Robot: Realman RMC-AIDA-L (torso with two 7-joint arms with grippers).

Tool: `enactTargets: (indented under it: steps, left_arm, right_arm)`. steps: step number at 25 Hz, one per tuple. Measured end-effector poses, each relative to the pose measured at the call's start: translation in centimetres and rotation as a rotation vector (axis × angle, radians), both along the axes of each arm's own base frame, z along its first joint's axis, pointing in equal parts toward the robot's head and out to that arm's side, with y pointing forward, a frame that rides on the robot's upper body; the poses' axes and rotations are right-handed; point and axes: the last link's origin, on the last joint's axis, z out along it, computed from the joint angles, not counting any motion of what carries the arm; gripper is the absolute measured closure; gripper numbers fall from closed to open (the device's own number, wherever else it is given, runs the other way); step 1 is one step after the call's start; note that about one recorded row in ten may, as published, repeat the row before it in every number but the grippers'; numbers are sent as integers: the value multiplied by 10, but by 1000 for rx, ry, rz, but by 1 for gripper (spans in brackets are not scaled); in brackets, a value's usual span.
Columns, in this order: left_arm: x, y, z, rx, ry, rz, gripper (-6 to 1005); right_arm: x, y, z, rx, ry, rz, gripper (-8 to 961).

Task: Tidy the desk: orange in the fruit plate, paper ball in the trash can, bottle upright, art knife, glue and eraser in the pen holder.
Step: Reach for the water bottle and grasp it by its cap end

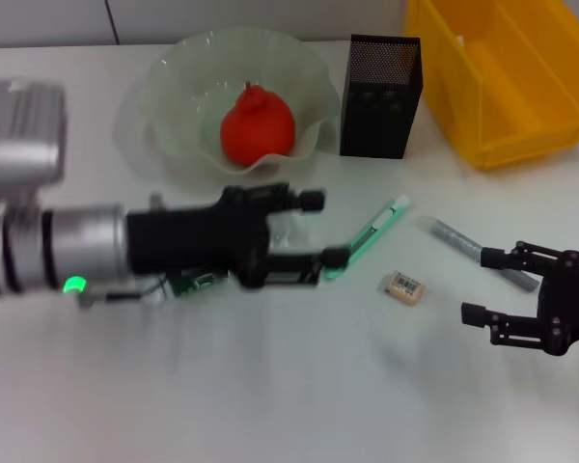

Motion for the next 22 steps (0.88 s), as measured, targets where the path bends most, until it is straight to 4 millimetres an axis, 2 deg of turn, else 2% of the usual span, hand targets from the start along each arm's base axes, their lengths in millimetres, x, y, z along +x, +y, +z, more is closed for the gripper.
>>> enactTargets:
  steps: [1, 2, 3, 6, 7, 10, 12, 15, 22]
  left_arm:
    - [8, 7, 1, -9, 1, -3, 194]
    - [8, 7, 1, -9, 1, -3, 194]
    - [24, 20, 4, -30, 15, -1, 194]
    - [42, 37, 8, -54, 79, 22, 194]
    - [42, 37, 8, -54, 79, 22, 194]
    - [68, 55, 11, -94, 270, 41, 195]
    - [72, 58, 13, -97, 297, 46, 195]
    - [89, 70, 16, -117, 465, 113, 196]
    - [94, 80, 3, -93, 715, 146, 198]
  right_arm:
    - [0, 0, 1, 4, 1, -3, 157]
    - [1, 0, 1, 5, 2, -4, 157]
    - [1, -1, 1, 5, 4, -4, 157]
    - [3, -2, 3, 8, 4, -9, 157]
    - [3, -3, 4, 11, 4, -11, 157]
    - [4, -3, 6, 15, 5, -16, 157]
    - [5, -3, 7, 18, 6, -18, 157]
    - [5, -4, 7, 21, 6, -21, 157]
    - [6, -3, 9, 25, 2, -18, 157]
